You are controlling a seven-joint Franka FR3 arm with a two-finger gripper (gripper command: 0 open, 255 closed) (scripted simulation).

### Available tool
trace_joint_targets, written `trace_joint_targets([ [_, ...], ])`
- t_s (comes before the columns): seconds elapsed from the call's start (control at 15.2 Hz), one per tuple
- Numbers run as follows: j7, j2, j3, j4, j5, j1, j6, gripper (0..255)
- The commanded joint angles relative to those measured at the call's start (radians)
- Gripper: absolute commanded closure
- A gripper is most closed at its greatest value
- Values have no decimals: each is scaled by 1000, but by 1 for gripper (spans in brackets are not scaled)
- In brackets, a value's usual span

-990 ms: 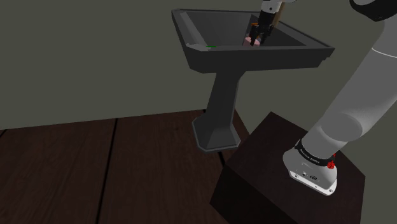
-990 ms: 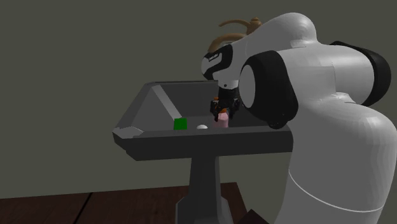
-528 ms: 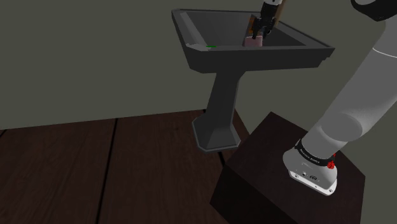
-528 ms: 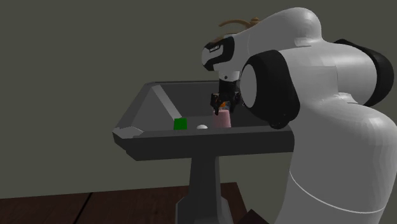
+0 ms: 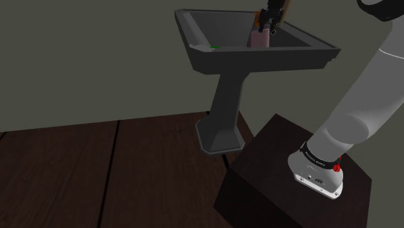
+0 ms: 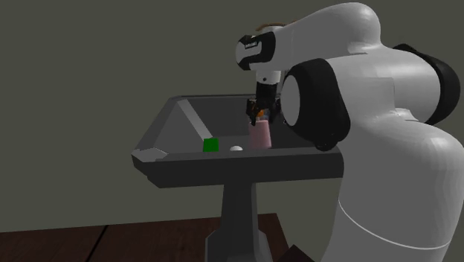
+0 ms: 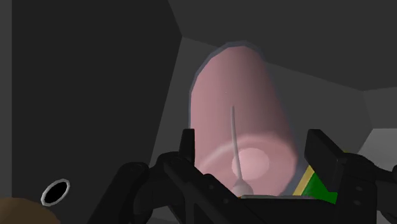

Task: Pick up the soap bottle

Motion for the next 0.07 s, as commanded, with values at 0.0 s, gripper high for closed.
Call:
trace_joint_targets([
  [0.0, 0, 1, 0, 10, 0, -1, -9, 255],
])
